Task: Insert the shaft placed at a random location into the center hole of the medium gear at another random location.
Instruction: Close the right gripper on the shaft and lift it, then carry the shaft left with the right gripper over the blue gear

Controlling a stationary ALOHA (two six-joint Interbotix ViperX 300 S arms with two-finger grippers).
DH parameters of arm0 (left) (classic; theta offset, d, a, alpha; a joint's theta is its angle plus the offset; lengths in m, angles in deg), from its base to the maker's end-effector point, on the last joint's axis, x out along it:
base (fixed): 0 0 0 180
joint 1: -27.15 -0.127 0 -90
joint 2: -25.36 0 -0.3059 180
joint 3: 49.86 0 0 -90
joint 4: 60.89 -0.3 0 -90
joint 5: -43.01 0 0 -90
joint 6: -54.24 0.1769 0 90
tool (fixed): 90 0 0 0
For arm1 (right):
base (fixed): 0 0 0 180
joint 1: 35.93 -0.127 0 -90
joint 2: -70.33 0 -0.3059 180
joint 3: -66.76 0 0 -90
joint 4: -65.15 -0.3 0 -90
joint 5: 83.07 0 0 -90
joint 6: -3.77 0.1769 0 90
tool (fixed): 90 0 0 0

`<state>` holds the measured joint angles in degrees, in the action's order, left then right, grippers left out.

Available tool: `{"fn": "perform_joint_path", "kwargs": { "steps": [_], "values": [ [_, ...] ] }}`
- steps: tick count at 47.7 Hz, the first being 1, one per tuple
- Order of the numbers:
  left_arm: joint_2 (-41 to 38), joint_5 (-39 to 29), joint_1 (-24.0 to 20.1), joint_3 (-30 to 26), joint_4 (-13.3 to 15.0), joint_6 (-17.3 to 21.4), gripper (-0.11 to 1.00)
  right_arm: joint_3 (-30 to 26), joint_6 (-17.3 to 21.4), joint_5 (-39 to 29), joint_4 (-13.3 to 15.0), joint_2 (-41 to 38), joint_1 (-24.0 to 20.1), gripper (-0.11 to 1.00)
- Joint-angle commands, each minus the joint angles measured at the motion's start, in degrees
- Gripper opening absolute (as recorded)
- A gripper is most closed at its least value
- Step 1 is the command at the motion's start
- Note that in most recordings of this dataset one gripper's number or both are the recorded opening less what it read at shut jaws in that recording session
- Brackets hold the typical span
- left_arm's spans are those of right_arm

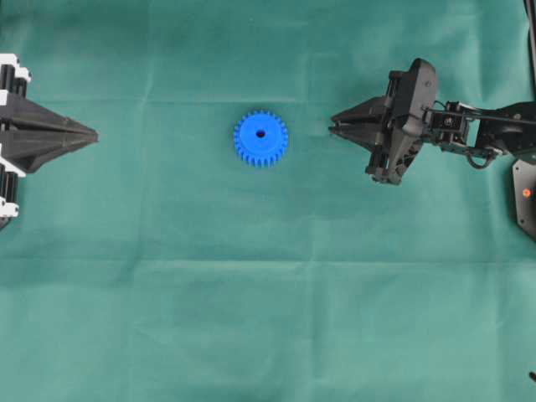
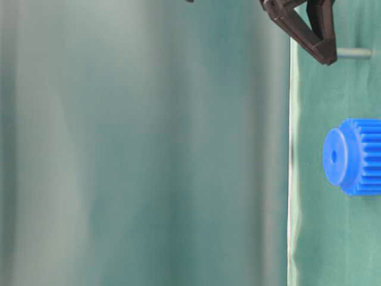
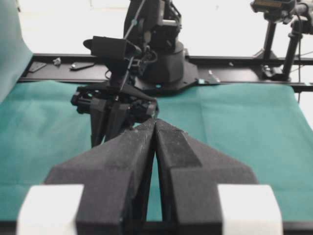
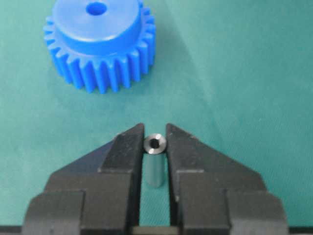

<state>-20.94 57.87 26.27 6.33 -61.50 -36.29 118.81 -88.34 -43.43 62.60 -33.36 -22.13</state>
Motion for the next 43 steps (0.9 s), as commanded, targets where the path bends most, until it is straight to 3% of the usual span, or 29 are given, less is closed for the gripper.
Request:
{"fn": "perform_joint_path", "kwargs": {
  "steps": [1, 14, 43],
  "values": [
    [-0.4, 0.3, -0.1, -0.9, -0.1, -0.1, 0.0, -2.1, -0.5, -5.1, 0.0, 4.6, 0.3, 0.13],
    [-0.4, 0.3, -0.1, -0.8, -0.1, -0.2, 0.0, -4.7, -0.9, -16.0, 0.0, 12.7, 0.3, 0.13],
    [-0.4, -0.2, -0.1, -0.7, -0.1, -0.2, 0.0, -5.3, -0.9, -16.1, 0.0, 12.8, 0.1, 0.13]
  ]
}}
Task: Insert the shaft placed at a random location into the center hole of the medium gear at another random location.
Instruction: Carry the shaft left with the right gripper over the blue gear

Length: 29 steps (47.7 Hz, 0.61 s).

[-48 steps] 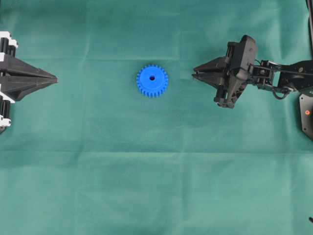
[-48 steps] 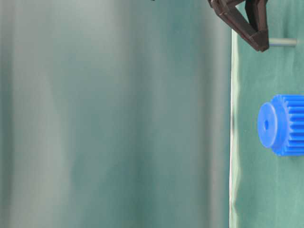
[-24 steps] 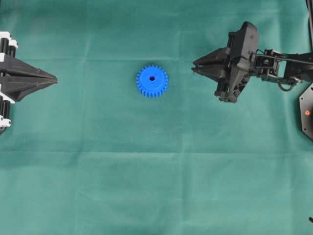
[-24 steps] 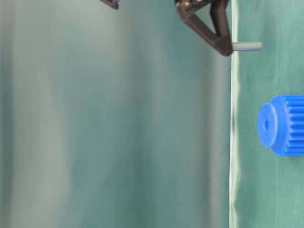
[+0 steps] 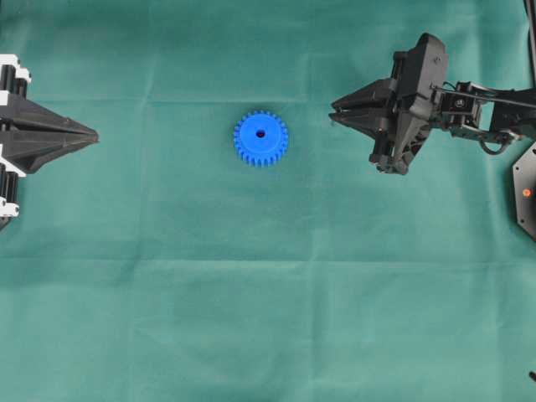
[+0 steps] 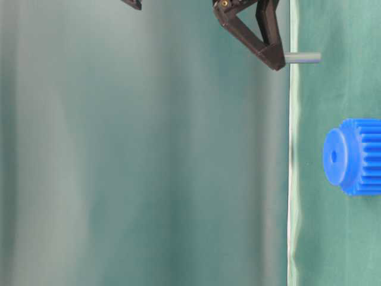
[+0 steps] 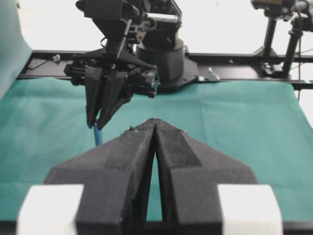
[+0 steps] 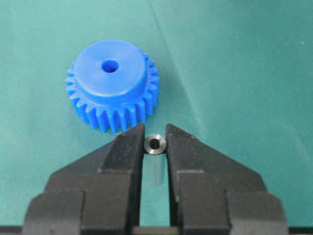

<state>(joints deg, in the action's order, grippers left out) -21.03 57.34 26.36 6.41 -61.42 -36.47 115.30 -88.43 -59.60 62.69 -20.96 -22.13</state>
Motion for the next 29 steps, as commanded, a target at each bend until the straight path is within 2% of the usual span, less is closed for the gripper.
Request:
{"fn": "perform_joint_path", "kwargs": {
  "steps": [1, 29],
  "values": [
    [-0.4, 0.4, -0.2, -0.8, -0.2, -0.1, 0.0, -1.9, -0.8, 0.1, -0.1, 0.3, 0.0, 0.13],
    [-0.4, 0.0, -0.2, -0.8, -0.1, 0.0, 0.0, -14.3, -0.8, -0.5, -0.1, -9.1, -3.3, 0.13]
  ]
}}
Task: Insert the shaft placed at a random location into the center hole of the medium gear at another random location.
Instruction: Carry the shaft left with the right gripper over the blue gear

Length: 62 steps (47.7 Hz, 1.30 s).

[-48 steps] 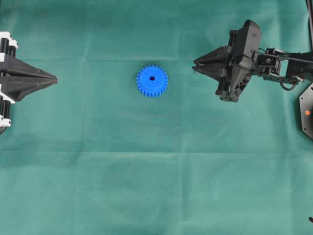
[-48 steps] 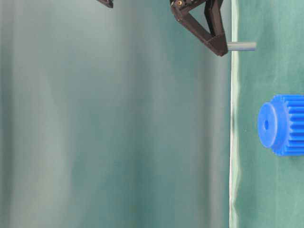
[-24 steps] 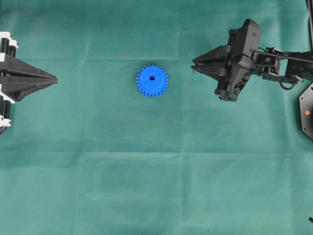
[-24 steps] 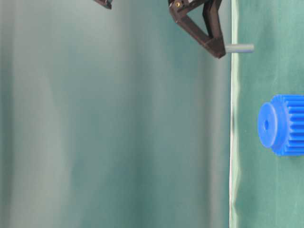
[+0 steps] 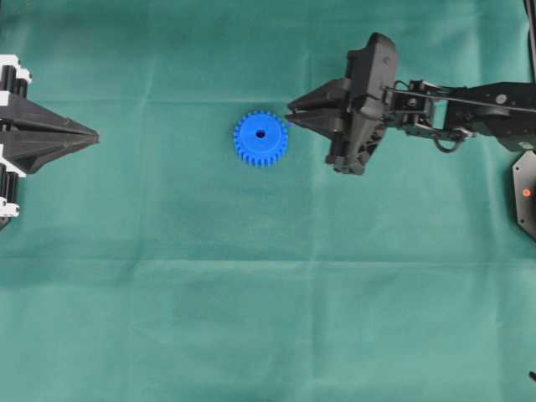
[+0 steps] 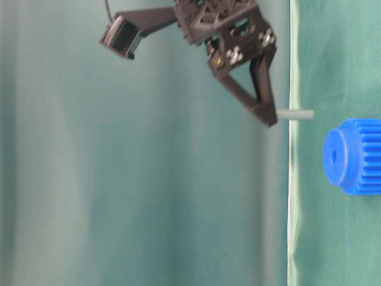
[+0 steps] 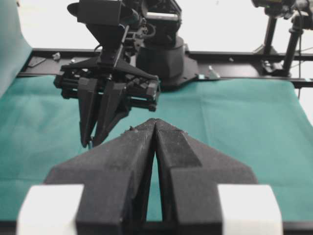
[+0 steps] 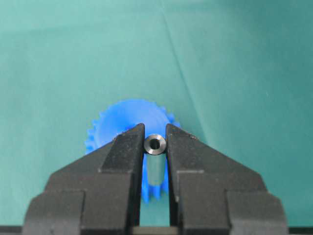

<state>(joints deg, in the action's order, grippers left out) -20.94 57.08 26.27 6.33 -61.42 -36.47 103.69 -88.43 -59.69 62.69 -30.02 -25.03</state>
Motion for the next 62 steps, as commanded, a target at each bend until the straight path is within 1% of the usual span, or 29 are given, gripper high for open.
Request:
{"fn": "perform_joint_path", "kwargs": {
  "steps": [1, 11, 20, 41, 62],
  "values": [
    [-0.4, 0.3, -0.1, -0.7, -0.1, -0.1, 0.0, -3.2, -0.8, -0.5, -0.1, -0.4, -0.5, 0.13],
    [-0.4, 0.3, -0.1, -0.7, -0.2, -0.1, 0.0, -6.6, -0.8, -0.9, -0.1, -3.0, -1.1, 0.13],
    [-0.4, 0.2, -0.1, -0.7, -0.2, -0.1, 0.0, -7.7, -0.9, -0.9, -0.1, -4.1, -1.1, 0.13],
    [-0.4, 0.2, -0.1, -0.7, -0.2, -0.1, 0.0, -8.2, -1.0, -0.5, -0.1, -4.7, -1.1, 0.13],
    [-0.4, 0.2, -0.1, -0.7, -0.2, -0.1, 0.0, -8.3, -1.0, 2.1, -0.1, -9.4, -1.1, 0.13]
  ]
}}
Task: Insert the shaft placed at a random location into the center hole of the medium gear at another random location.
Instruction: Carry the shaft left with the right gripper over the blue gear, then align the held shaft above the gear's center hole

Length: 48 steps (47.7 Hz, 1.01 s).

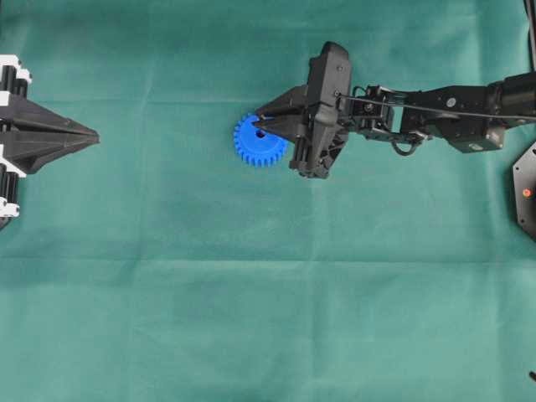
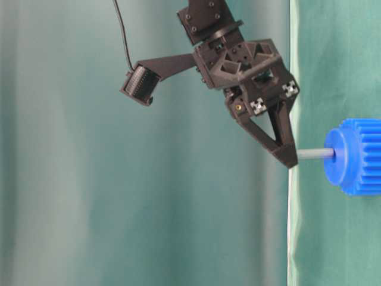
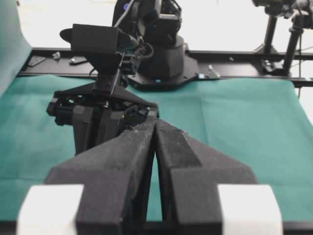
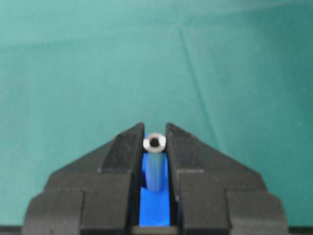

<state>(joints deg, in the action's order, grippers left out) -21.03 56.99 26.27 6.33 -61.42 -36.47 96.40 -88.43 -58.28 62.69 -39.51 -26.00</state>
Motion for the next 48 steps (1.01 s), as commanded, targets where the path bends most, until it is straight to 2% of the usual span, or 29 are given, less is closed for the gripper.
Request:
{"fn": "perform_joint_path", "kwargs": {
  "steps": [1, 18, 35, 48],
  "values": [
    [-0.4, 0.3, -0.1, -0.7, -0.2, -0.1, 0.0, -1.0, -0.9, 0.7, -0.1, -0.1, -0.1, 0.13],
    [-0.4, 0.3, -0.1, -0.7, -0.1, -0.1, 0.0, -0.8, -0.9, 0.7, -0.1, 0.1, -0.2, 0.13],
    [-0.4, 0.3, -0.1, -0.7, -0.2, -0.1, 0.0, -0.6, -1.1, 0.2, -0.1, 5.0, -0.1, 0.13],
    [-0.4, 0.3, -0.1, -0.7, -0.2, -0.1, 0.0, -1.1, -1.1, 0.4, -0.1, 4.7, -0.2, 0.13]
  ]
}}
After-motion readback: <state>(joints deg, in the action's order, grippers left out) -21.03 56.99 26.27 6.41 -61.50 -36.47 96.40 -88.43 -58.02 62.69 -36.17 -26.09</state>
